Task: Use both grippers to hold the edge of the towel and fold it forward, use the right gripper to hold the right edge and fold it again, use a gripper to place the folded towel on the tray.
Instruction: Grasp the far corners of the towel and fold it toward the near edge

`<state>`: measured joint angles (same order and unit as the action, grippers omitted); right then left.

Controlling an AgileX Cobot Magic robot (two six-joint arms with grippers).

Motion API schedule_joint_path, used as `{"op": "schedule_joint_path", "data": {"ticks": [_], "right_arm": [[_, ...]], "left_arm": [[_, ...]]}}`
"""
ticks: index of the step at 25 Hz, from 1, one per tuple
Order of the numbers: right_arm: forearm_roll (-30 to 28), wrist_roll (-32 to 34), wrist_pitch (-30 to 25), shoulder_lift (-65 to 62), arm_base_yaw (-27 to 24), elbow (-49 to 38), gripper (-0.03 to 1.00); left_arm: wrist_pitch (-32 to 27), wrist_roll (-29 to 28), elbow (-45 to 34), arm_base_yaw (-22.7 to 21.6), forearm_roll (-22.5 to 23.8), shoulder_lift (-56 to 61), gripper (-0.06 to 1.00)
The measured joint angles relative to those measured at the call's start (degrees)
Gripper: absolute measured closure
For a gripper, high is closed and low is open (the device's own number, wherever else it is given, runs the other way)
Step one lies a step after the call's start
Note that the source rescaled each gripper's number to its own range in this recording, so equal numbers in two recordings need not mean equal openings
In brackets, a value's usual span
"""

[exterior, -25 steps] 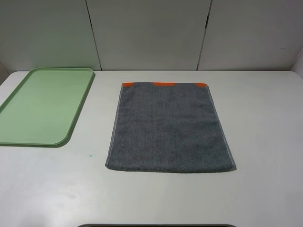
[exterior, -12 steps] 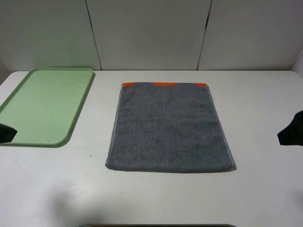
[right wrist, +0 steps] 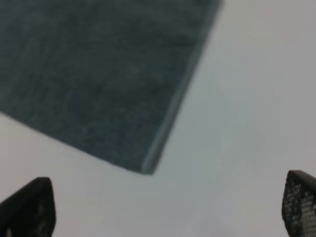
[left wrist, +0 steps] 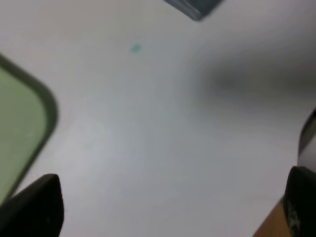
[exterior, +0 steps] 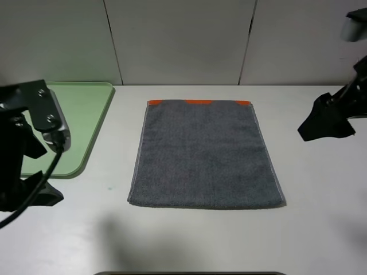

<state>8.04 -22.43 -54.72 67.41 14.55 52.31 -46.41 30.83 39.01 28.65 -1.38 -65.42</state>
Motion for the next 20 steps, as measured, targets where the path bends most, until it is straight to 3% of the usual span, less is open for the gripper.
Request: {"op": "schedule_joint_path", "data": {"ticks": [4,13,20], "right_arm": [[-0.25,-7.19,-0.17,3.83,7.13,0.14,-0.03],[-1.08,-17.86,3.01,12.31,20.11,0.14,-0.03],[-3.22,-22.18,7.56,17.72,23.41,0.15,-0.03]], "left_arm": [[0.12,1.92,0.0,2.71,0.01,-3.97,0.06],[3.13,12.48,0.0,5.75,-0.16,-9.5,0.06],[6.74,17.25,0.0,5.88,-0.22,-11.93,0.06]]}}
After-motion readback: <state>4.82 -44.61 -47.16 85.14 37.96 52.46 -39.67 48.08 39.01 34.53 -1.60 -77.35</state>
